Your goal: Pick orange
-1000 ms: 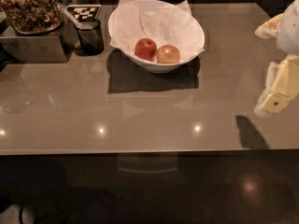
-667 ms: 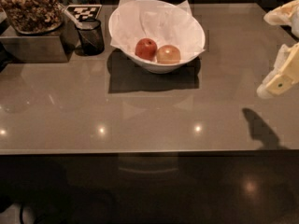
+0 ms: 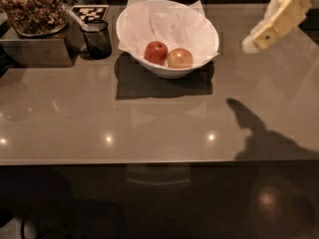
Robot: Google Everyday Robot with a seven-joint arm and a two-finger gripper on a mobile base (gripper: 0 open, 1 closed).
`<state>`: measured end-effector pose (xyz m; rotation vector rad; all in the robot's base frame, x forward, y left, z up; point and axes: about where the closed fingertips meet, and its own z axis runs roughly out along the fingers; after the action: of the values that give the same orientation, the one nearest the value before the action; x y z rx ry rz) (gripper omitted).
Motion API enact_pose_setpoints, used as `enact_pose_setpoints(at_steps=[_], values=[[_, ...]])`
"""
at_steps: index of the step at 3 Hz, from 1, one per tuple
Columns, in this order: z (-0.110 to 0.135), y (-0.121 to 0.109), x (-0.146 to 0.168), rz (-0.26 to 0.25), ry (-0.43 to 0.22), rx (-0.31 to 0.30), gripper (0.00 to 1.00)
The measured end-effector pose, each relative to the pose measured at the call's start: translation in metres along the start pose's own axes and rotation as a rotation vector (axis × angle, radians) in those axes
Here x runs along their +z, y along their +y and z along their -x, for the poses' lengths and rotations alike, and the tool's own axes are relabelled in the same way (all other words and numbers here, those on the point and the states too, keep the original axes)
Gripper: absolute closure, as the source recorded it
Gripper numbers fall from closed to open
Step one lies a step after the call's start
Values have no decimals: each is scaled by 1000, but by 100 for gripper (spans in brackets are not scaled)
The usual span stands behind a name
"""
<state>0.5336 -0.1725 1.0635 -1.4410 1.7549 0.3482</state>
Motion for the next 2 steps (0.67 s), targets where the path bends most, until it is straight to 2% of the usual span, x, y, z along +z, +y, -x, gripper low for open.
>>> enact_pose_setpoints(at_steps=[1, 2], values=[[7, -2, -3, -11, -8, -14, 0], [6, -2, -2, -30, -20, 0, 0]])
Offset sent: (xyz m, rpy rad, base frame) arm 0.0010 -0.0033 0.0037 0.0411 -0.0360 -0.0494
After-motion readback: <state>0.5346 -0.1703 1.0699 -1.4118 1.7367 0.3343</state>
